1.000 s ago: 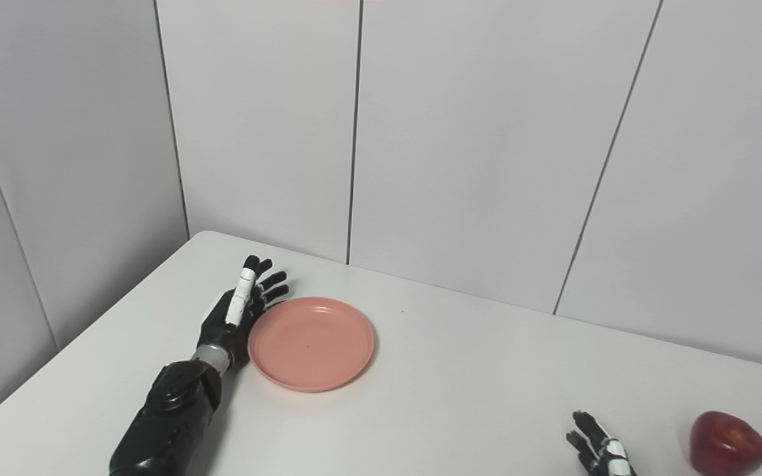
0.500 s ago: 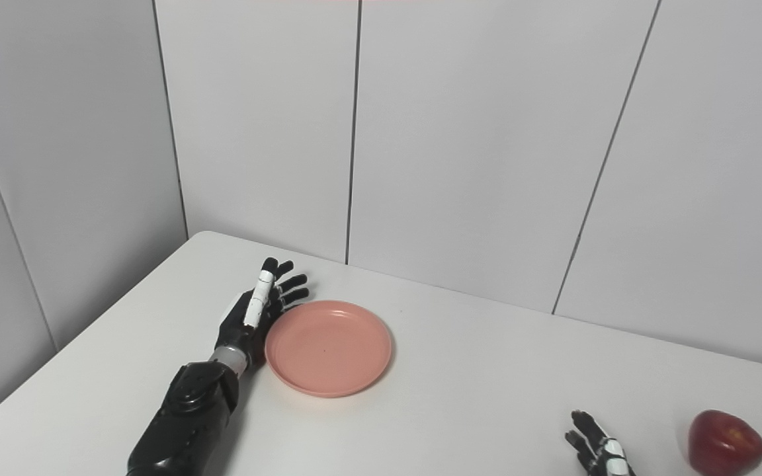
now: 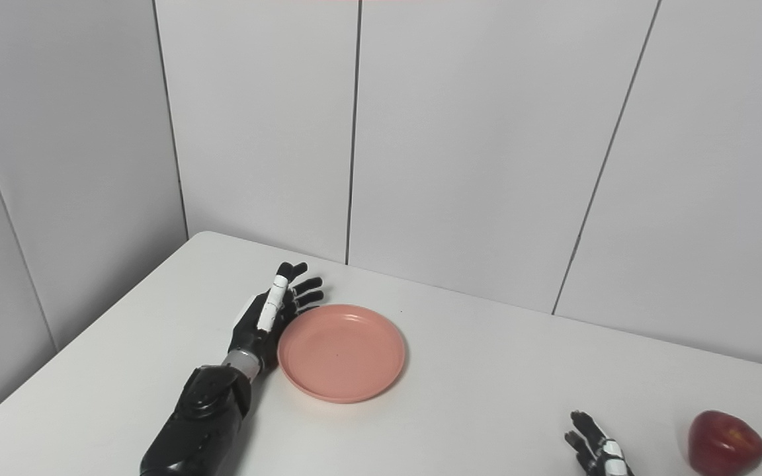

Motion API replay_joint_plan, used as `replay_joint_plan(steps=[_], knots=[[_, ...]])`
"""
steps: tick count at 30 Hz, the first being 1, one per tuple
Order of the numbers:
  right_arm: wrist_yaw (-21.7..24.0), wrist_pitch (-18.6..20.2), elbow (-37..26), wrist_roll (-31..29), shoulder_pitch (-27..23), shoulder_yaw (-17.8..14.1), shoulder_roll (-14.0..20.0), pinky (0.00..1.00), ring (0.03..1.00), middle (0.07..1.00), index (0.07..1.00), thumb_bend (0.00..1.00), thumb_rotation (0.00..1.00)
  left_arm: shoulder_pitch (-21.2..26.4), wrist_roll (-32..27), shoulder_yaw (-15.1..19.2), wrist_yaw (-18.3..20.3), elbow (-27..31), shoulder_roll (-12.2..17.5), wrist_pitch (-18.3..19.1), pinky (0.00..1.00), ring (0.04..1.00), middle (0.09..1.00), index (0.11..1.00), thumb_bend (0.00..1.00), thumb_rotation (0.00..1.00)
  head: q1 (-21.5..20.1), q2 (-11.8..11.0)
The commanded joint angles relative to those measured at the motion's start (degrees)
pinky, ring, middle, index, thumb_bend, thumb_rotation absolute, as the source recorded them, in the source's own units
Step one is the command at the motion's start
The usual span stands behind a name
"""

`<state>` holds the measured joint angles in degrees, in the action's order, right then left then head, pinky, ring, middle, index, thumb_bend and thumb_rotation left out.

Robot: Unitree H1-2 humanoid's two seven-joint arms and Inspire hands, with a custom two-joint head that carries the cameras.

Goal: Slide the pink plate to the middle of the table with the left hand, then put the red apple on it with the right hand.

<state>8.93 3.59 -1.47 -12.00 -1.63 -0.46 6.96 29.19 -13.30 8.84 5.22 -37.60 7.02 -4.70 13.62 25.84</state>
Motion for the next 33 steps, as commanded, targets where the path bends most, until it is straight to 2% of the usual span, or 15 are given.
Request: replay_joint_plan(steps=[1,17,25,33], knots=[[0.84,1.69,0.41,0.16,0.8,1.05,-0.55,1.0,0.914,0.929,0.85,0.64,1.0,0.78,1.0,-0.94,0.16,-1.09,-0.62,0.38,0.74,0.799,0.804,0.862,0.93,0.87,-0.06,-0.01],[0.79,1.6,0.46,0.46,0.7,1.37,-0.74,1.0,0.905,0.925,0.85,0.66,1.0,1.21,2.46,-3.83,1.18,-0.42,-1.49,0.44,0.72,0.785,0.803,0.86,0.93,0.87,-1.3,0.38],[0.59,1.8,0.35,0.61,0.63,1.28,-1.3,1.0,0.898,0.916,0.834,0.67,1.0,1.28,2.17,-4.21,1.82,-0.14,-2.34,1.4,0.71,0.788,0.81,0.869,0.94,0.86,-2.35,0.65],[-0.28,2.54,-0.47,1.79,0.77,1.86,-1.94,0.98,0.896,0.913,0.841,0.69,1.0,0.47,2.55,-4.89,1.87,1.76,-3.44,2.13,0.71,0.793,0.811,0.878,0.9,0.88,-4.84,1.45]])
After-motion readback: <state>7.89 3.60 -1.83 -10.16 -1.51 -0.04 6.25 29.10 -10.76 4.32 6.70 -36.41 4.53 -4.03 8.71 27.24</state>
